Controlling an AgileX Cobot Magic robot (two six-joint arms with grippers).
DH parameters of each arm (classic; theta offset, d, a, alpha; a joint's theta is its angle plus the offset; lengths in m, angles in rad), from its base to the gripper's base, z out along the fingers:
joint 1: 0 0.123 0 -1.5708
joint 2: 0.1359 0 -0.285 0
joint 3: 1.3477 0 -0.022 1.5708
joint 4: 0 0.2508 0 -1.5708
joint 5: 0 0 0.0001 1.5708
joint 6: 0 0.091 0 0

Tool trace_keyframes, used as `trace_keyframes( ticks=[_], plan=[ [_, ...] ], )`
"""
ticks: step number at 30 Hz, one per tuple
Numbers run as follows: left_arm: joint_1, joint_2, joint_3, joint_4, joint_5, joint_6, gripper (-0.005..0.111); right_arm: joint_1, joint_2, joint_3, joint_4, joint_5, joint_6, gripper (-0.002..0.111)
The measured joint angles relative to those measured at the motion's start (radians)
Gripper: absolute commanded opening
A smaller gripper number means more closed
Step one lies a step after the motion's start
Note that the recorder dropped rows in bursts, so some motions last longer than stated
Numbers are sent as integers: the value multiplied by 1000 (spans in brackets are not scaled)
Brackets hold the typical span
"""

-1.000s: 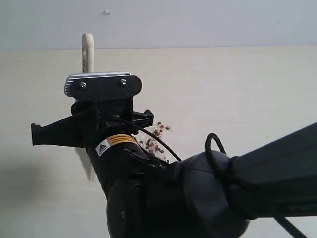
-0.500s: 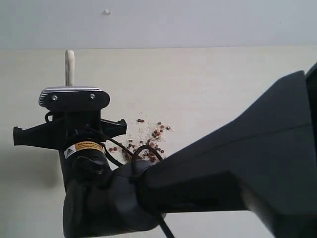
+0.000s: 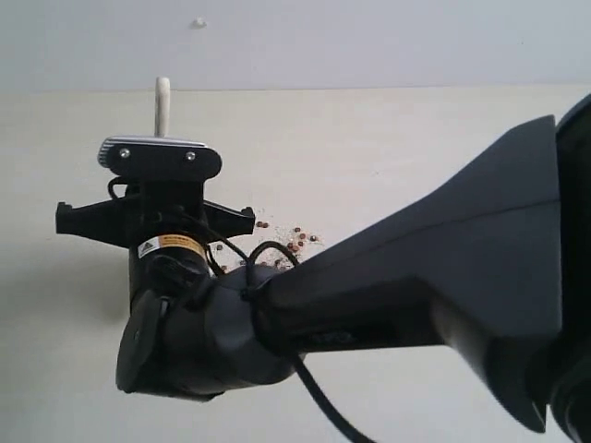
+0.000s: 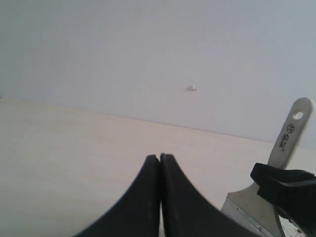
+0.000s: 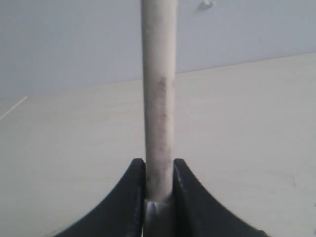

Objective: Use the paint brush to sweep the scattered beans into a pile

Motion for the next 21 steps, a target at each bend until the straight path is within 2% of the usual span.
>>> trace_keyframes(
  ticks=[5, 15, 21],
  plan=[
    [0, 0, 0, 0, 0, 0, 0, -43, 1, -4, 19, 68, 35, 0],
    [0, 0, 0, 0, 0, 0, 0, -49, 21, -6, 18, 84, 59, 0],
    [0, 0, 0, 0, 0, 0, 0, -49, 19, -6, 144, 84, 5, 0]
  ],
)
